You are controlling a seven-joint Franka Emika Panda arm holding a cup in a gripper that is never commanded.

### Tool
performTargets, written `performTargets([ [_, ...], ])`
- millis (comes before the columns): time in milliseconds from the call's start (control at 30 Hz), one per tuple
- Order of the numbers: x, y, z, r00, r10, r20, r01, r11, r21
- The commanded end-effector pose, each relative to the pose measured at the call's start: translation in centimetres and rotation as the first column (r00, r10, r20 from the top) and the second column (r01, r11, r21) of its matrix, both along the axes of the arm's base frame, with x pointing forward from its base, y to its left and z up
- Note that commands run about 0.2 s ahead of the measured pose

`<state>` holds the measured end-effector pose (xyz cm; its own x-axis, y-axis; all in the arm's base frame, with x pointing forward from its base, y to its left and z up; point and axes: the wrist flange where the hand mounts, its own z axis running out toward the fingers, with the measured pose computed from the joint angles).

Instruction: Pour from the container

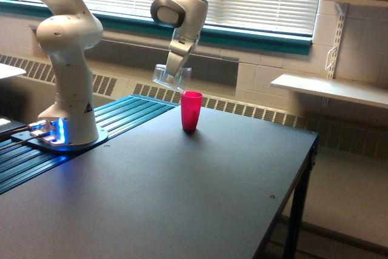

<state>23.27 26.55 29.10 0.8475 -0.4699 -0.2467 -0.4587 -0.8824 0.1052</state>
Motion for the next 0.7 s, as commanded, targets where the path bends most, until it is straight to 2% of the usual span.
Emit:
performTargets([
  [33,-0.7,0.0,-0.1,1.0,0.005,-0.008,-0.005,1.0,-0.007],
  [267,-0.6,0.0,0.0,1.0,0.006,-0.005,-0.006,1.0,-0.008],
  [533,-0.2,0.1,0.7,0.999,0.005,0.033,-0.005,1.0,-0.016],
  [700,0.0,0.2,1.1,0.999,0.005,0.041,-0.005,1.0,-0.004],
])
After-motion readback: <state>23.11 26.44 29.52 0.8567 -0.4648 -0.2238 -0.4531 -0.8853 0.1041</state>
